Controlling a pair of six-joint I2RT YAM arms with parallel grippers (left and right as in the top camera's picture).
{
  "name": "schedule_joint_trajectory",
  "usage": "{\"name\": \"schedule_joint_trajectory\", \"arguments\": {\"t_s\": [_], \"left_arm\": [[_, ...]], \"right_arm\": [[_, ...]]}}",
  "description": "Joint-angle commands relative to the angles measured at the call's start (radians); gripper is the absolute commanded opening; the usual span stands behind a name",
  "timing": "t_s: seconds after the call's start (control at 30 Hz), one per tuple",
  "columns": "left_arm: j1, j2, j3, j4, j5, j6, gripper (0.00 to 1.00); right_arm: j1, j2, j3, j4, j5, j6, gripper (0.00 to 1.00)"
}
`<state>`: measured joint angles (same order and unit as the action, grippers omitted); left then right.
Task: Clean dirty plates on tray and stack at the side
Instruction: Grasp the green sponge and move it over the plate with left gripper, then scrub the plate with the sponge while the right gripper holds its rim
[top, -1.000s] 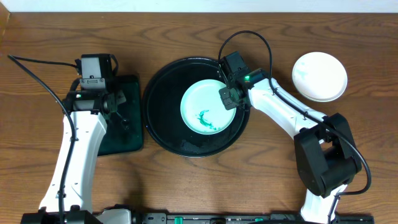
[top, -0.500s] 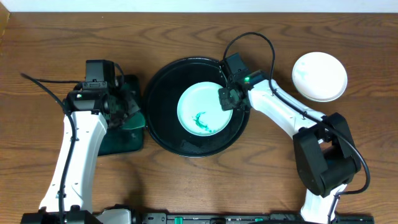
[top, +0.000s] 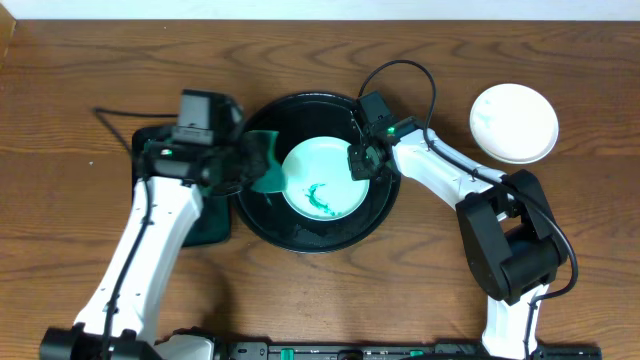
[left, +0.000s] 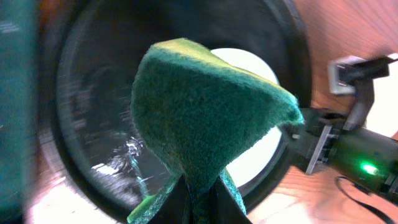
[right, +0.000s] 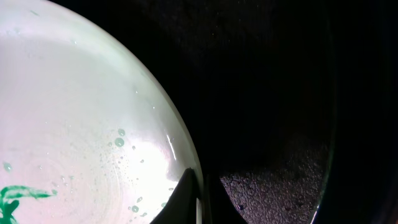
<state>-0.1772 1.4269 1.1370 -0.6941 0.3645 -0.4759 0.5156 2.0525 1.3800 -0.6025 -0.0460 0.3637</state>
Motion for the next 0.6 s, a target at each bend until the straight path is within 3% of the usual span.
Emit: {"name": "schedule_joint_trajectory", "arguments": {"t_s": [0.0,0.23,0.47,0.57], "left_arm": [[-0.080,0.070,-0.002,0.047,0.017,-0.039,0.07],[-0.176,0.296,-0.002,0.196,-0.016,-0.097,0.07],[-0.169,0.422,-0.003,0.186,-0.227,-0.137,0.07],[-0.169,0.443,-0.002,0.185,-0.236,-0.137,0.07]], "right_arm": [[0.035,0.053,-0.015,0.018,-0.065,0.008,0.01],[0.043,0.053,-0.015,0.000,-0.068,0.002,0.01],[0.043,0.053,-0.015,-0.021,-0.068,-0.010,0.01],[0.043,0.053,-0.015,-0.023,-0.068,-0.013,0.01]]}}
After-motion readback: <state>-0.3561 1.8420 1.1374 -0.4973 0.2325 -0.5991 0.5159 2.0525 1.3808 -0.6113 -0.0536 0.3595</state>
